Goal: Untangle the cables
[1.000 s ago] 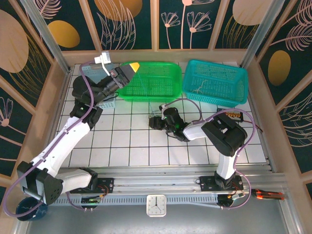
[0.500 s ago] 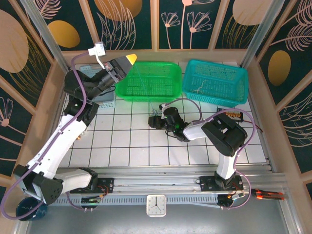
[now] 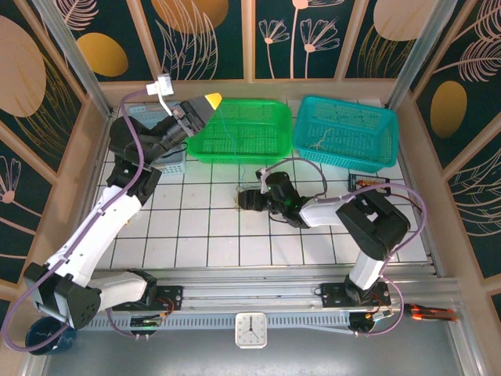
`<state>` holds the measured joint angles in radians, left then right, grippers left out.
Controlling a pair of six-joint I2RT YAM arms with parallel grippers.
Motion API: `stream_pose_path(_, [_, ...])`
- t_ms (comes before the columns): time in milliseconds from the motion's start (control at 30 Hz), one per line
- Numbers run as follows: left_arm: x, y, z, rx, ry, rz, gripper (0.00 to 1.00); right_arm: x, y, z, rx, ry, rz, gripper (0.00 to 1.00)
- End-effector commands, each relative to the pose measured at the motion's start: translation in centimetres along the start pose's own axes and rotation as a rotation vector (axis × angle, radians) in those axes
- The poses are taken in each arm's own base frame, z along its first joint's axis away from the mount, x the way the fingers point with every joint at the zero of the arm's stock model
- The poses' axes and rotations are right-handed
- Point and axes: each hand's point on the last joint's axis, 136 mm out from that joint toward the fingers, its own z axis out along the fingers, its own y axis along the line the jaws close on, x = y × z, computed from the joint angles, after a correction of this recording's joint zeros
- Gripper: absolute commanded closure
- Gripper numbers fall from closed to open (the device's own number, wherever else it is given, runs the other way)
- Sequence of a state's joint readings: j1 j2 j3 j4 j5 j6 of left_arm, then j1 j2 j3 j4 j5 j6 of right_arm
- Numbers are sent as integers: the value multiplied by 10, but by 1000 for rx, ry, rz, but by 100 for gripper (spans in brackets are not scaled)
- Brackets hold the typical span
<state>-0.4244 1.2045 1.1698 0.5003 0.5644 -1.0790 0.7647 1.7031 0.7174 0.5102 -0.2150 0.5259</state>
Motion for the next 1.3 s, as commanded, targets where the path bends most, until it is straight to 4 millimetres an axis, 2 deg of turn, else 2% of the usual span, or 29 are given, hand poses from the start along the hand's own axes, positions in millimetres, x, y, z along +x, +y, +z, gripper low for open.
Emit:
stream_pose_path(0, [0, -5, -4, 36, -20, 7, 100, -16, 20, -15, -42, -22, -45, 39])
stream_pose_path(200, [6, 4, -5, 24, -15, -6, 100, -50, 35, -37, -41, -105, -104, 37])
stream_pose_path(367, [4, 1, -5, 29, -19, -2, 100, -67, 50, -44, -62, -137, -155, 37])
stream_pose_path(567, [2, -1, -4, 31, -24, 0, 100, -67, 76, -38, -116, -146, -222, 37])
stream_pose_path(700, [1, -1, -3, 32, -26, 1, 100, -61, 83, -26, -124, -143, -240, 37])
stream_pose_path(833, [-2, -5, -2, 41, -29, 1, 100, -63, 77, -13, -108, -167, -214, 37])
stream_pose_path(967, [-9, -18, -1, 77, -44, -3, 100, -69, 60, 4, -49, -221, -173, 40])
stream_pose_path(1133, [-27, -49, 1, 144, -69, 17, 100, -57, 37, 25, -10, -222, -127, 53])
stream_pose_path(1267, [-44, -83, 3, 210, -89, 50, 100, -34, 14, 37, 29, -182, -79, 58])
